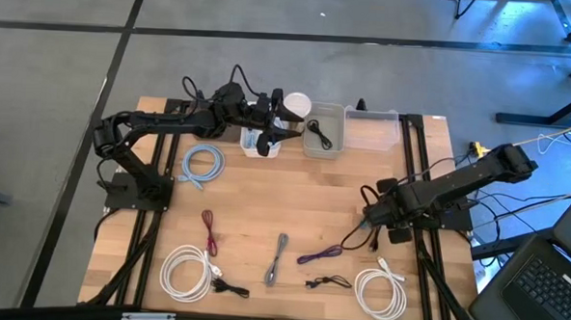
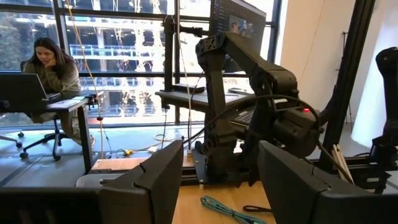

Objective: Pick & Place USB Port
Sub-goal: Put the blue charger cable into the transparent bin

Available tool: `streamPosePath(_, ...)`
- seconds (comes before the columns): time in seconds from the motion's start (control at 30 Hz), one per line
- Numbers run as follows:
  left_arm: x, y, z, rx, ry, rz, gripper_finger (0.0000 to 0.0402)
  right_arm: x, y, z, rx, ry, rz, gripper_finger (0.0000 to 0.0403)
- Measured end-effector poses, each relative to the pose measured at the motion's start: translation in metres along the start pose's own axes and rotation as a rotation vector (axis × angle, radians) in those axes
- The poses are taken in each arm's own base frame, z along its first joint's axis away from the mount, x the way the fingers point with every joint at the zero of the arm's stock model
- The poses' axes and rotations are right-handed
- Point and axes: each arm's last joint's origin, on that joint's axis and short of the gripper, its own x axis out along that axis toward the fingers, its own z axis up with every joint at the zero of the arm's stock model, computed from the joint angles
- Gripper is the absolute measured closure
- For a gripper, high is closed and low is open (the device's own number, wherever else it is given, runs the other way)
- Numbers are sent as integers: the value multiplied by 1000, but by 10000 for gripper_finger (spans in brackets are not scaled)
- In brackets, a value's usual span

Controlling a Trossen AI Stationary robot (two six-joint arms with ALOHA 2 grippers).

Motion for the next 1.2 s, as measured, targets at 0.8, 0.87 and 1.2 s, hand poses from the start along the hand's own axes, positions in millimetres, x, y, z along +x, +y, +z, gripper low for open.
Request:
streamPosePath(0.8, 0, 0, 0, 0, 0, 0, 206, 60, 6, 54, 27, 90, -37, 236)
streamPosePath(0.87, 0, 0, 0, 0, 0, 0, 206, 63, 6, 55, 30, 108, -41, 241)
streamPosePath(1.2, 0, 0, 0, 0, 0, 0, 205, 49, 6, 65, 134, 84, -38, 388)
